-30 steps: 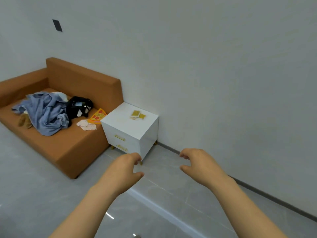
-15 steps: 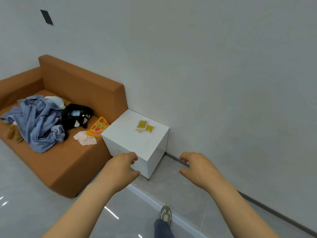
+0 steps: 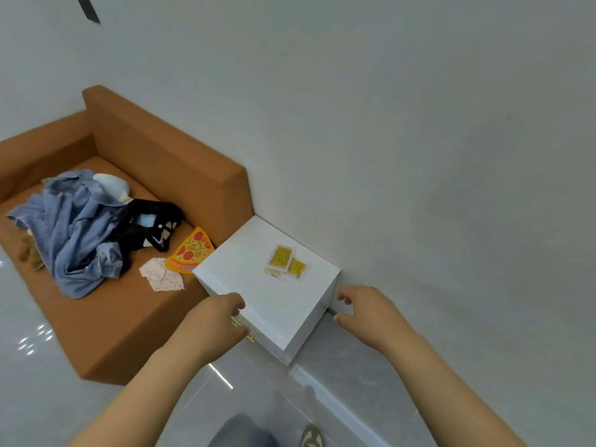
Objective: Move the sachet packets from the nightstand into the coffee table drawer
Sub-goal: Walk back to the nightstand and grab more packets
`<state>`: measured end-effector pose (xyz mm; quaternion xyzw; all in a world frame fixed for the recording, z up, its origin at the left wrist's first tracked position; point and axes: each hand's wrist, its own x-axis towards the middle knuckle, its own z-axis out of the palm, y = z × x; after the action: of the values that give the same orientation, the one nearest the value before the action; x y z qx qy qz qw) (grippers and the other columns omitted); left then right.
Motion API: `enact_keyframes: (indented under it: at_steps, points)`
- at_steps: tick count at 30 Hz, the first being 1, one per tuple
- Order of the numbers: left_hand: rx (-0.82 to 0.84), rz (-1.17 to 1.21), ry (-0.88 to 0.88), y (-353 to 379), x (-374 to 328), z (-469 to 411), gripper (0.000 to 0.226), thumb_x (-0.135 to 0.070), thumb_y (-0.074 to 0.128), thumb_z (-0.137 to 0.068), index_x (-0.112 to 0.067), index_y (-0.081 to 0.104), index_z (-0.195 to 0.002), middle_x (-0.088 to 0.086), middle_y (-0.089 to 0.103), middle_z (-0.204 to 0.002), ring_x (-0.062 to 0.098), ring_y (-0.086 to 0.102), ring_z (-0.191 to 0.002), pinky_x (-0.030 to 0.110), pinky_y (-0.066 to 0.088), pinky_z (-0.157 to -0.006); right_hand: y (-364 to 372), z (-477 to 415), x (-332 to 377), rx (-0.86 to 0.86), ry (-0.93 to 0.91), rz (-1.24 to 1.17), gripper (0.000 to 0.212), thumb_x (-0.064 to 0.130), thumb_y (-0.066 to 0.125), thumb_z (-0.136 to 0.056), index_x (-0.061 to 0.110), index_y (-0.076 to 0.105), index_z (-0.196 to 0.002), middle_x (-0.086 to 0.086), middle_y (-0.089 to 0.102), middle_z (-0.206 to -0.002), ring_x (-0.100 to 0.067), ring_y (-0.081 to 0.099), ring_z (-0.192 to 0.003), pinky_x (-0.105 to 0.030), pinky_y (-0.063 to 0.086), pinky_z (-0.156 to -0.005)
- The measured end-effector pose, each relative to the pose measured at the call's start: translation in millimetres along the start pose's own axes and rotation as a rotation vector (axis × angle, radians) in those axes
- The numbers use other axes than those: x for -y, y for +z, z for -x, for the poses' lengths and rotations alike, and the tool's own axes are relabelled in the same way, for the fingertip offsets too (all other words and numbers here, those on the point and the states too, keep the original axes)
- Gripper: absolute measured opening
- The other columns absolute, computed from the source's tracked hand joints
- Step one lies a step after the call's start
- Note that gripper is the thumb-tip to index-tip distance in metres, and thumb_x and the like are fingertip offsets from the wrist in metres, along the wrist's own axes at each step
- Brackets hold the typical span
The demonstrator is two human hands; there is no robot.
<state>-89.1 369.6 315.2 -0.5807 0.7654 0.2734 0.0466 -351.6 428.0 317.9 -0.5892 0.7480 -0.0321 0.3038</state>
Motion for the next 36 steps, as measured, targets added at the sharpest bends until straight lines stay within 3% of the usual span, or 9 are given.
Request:
enact_keyframes:
  at_steps: [7,13,17,22,30,36]
  points:
    - [0.057,0.01,-0.023,-12.3,25.1,-103.3,0.04,-0.034,0.067,-0.081,-0.02,0.057,-0.117,-0.002,0.064,-0.11,0.012,0.06,-0.095,0.029,0.051,-0.083,-0.8,-83.8,2.9,0.045,0.084,-0.016,0.042,0.022,0.057,-0.09,0.018,0.051,-0.131,-0.003,0.06,-0.124,-0.02,0.056,-0.112,-0.031,0.047,-0.092]
    - [0.143,-0.007,-0.035,-14.8,57.2,-206.8,0.045,-0.039,0.062,-0.088,-0.015,0.052,-0.125,0.002,0.061,-0.121,0.016,0.059,-0.106,0.021,0.041,-0.076,13.2,-157.7,15.0,0.084,0.205,-0.029,0.037,0.025,0.056,-0.092,0.014,0.054,-0.127,-0.006,0.059,-0.125,-0.022,0.055,-0.113,-0.03,0.045,-0.091]
    - [0.223,-0.019,-0.044,-2.2,79.5,-272.8,0.049,-0.042,0.059,-0.089,-0.012,0.05,-0.127,0.005,0.06,-0.123,0.02,0.057,-0.11,0.026,0.044,-0.084,37.3,-210.8,18.2,0.145,0.3,-0.022,0.043,0.027,0.057,-0.091,0.016,0.049,-0.133,-0.007,0.054,-0.129,-0.022,0.054,-0.115,-0.029,0.044,-0.091]
    - [0.293,-0.017,-0.107,32.6,99.0,-337.1,0.06,-0.045,0.058,-0.089,-0.007,0.042,-0.133,0.012,0.055,-0.127,0.025,0.054,-0.115,0.032,0.045,-0.092,77.3,-279.2,8.2,0.189,0.369,-0.057,0.055,0.032,0.062,-0.089,0.014,0.044,-0.137,-0.009,0.051,-0.133,-0.024,0.052,-0.119,-0.033,0.046,-0.095]
    - [0.303,0.003,-0.224,106.5,117.5,-415.0,0.064,-0.052,0.059,-0.086,-0.004,0.047,-0.126,0.014,0.057,-0.123,0.027,0.056,-0.111,0.032,0.046,-0.086,143.6,-375.8,-23.4,0.256,0.384,0.014,0.058,0.034,0.063,-0.089,0.011,0.04,-0.137,-0.012,0.047,-0.131,-0.029,0.05,-0.118,-0.036,0.045,-0.094]
    - [0.279,0.062,-0.283,164.0,124.2,-464.7,0.072,-0.057,0.063,-0.081,-0.002,0.047,-0.126,0.015,0.055,-0.121,0.029,0.056,-0.11,0.032,0.044,-0.083,193.8,-431.3,-50.5,0.18,0.315,0.05,0.063,0.037,0.069,-0.084,0.011,0.043,-0.134,-0.011,0.046,-0.129,-0.028,0.047,-0.117,-0.036,0.045,-0.091]
